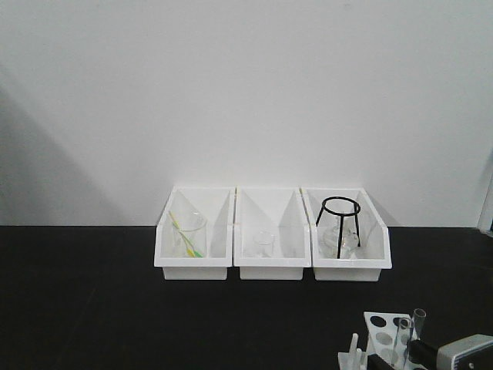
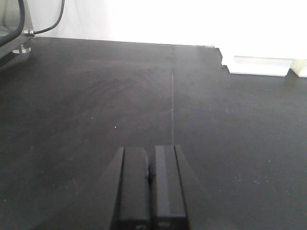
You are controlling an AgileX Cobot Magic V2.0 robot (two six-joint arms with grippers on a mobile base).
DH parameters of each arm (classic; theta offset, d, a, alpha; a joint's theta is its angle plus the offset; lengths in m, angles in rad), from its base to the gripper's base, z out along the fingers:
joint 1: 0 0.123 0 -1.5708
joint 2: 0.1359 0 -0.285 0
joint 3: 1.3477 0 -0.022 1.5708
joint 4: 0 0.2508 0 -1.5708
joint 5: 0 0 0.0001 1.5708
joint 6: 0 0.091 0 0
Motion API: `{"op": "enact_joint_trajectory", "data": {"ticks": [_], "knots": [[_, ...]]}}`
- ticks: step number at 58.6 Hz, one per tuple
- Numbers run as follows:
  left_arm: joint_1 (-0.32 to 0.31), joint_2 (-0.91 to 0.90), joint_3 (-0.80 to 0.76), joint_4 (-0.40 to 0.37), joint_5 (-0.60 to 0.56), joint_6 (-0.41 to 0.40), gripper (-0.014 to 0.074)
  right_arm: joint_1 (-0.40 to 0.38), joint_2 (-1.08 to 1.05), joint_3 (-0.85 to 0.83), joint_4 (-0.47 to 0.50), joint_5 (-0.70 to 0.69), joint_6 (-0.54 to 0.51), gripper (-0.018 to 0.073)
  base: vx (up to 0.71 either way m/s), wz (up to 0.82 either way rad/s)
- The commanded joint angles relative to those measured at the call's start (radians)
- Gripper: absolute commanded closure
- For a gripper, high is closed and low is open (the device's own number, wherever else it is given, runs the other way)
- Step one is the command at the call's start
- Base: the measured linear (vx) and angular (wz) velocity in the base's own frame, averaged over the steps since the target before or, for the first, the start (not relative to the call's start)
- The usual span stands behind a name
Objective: Flip and reinsert test tube from rack
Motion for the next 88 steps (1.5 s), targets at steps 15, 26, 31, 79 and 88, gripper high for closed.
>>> {"op": "enact_joint_trajectory", "data": {"ticks": [15, 26, 31, 79, 88], "knots": [[-0.007, -0.011, 0.000, -0.004, -0.087, 0.000, 0.0603, -0.006, 0.034, -0.090, -0.008, -0.093, -0.012, 0.0120, 0.00, 0.00], [-0.007, -0.011, 0.000, -0.004, -0.087, 0.000, 0.0603, -0.006, 0.035, -0.090, -0.008, -0.104, -0.012, 0.0307, 0.00, 0.00], [-0.007, -0.011, 0.000, -0.004, -0.087, 0.000, 0.0603, -0.006, 0.034, -0.090, -0.008, -0.121, -0.012, 0.0407, 0.00, 0.00], [-0.007, -0.011, 0.000, -0.004, -0.087, 0.000, 0.0603, -0.006, -0.441, -0.251, -0.017, 0.460, 0.190, 0.0568, 0.00, 0.00], [-0.007, -0.011, 0.000, -0.004, -0.087, 0.000, 0.0603, -0.006, -0.479, -0.335, -0.063, 0.579, 0.190, 0.0568, 0.00, 0.00]]}}
